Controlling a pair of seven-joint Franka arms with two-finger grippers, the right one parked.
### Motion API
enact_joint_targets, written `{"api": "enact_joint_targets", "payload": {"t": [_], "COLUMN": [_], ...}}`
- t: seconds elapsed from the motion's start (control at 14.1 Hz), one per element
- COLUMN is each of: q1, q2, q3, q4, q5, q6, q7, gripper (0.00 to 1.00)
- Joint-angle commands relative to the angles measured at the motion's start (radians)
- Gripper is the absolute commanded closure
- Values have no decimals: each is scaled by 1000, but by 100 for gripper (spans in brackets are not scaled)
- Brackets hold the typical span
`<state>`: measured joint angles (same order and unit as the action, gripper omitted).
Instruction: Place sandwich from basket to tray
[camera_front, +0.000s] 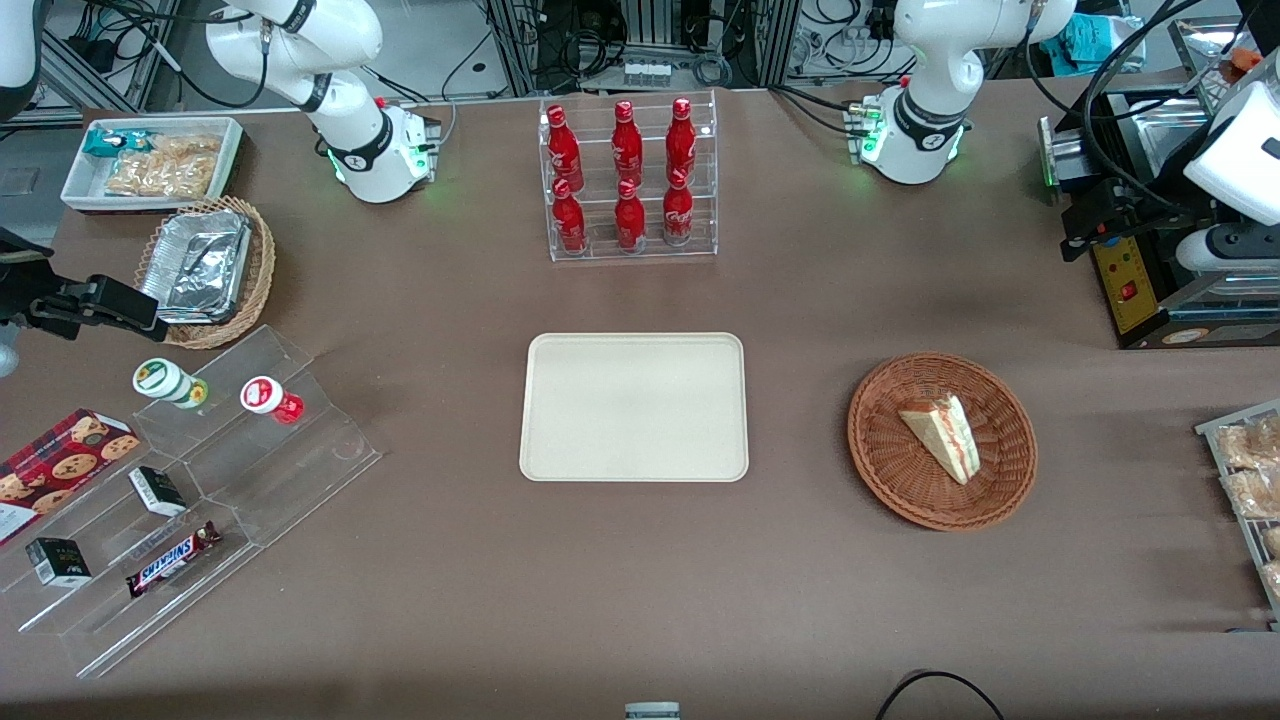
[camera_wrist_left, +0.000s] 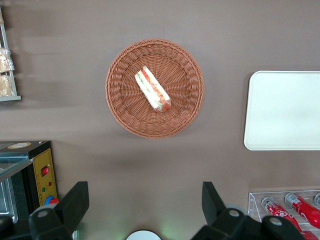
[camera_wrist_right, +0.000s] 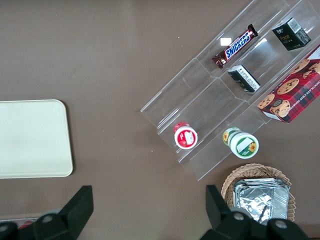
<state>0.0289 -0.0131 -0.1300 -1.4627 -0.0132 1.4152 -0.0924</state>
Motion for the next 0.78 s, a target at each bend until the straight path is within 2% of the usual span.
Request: {"api": "enact_joint_targets", "payload": {"t": [0.0,0.49,0.71], "q1": [-4,11,12], "q2": [-16,27,74], "q3": [9,23,21], "q4": [-11,-19,-103], "q5": [-16,-11,2], "q6": [-12,-16,-7], "q7": [13,-39,-260], "gripper": [0,0,0]}}
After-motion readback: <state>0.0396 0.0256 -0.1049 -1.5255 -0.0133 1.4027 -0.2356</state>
